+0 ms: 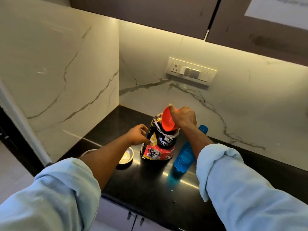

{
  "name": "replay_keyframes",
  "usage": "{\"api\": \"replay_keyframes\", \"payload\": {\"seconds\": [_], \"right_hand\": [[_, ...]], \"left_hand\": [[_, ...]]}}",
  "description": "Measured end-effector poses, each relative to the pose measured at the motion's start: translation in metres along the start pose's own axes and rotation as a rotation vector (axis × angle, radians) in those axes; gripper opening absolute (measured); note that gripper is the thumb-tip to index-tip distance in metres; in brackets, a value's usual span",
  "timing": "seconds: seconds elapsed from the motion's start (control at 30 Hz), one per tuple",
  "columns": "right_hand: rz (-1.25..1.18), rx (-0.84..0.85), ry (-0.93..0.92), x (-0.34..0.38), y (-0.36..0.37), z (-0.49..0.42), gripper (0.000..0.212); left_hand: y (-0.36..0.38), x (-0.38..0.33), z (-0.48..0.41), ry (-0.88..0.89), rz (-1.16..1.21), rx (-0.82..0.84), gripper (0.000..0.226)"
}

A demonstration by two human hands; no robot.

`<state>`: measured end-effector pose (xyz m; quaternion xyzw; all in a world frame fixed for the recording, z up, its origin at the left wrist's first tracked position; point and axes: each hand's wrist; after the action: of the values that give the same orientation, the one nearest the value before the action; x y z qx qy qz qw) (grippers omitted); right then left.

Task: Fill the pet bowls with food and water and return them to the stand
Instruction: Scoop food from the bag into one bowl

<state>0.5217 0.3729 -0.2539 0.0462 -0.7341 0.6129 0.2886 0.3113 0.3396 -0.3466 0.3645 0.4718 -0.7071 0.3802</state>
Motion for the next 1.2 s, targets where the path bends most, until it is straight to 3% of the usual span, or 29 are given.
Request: {"api": "replay_keyframes", "payload": {"seconds": [0.33,0.43,0.57,0.73,0.83,0.97,1.07,1.13,1.2], "right_hand": [[0.563,0.094,-0.318,-0.001,0.026,0.018,0.059],[0.671,0.156,-0.385,-0.001,0.038,0.022,0.039],[0.712,0.217,-0.446,0.003,0.045,0.024,0.034],[0.52,0.392,-0.296,-0.001,0.033,0.011,0.066],[0.486,0.414,-0.232,-0.002,0.021,0.003,0.094],[0.36,0.439,-0.171,-0.002,0.011,-0.01,0.104],[0.233,0.452,-0.144,-0.008,0.015,-0.031,0.136],[0.206,0.427,-0.134,-0.006,0.005,-0.034,0.131],[0.205,0.385,-0.132,-0.002,-0.01,-0.03,0.1]], "left_hand": [[0.015,0.015,0.0,-0.025,0.036,0.018,0.083],[0.009,0.023,0.005,-0.04,0.037,-0.006,0.078],[0.005,0.031,0.005,-0.018,0.029,-0.102,0.07],[0.01,0.03,0.0,-0.009,0.007,-0.112,0.064],[0.016,0.023,-0.006,-0.002,-0.01,-0.11,0.065],[0.019,0.012,-0.014,0.019,-0.022,-0.121,0.064],[0.022,0.007,-0.015,0.028,-0.003,-0.118,0.064],[0.023,0.008,-0.014,0.026,0.002,-0.118,0.065],[0.022,0.009,-0.014,0.022,0.006,-0.116,0.065]]}}
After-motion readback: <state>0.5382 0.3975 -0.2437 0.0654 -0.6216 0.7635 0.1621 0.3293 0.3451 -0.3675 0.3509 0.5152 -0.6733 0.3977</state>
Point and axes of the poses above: each hand's wrist, its own z-axis away from the middle knuckle, its own y-axis out of the palm, x = y × z, and after that the axes turned 6 degrees about z, right-handed
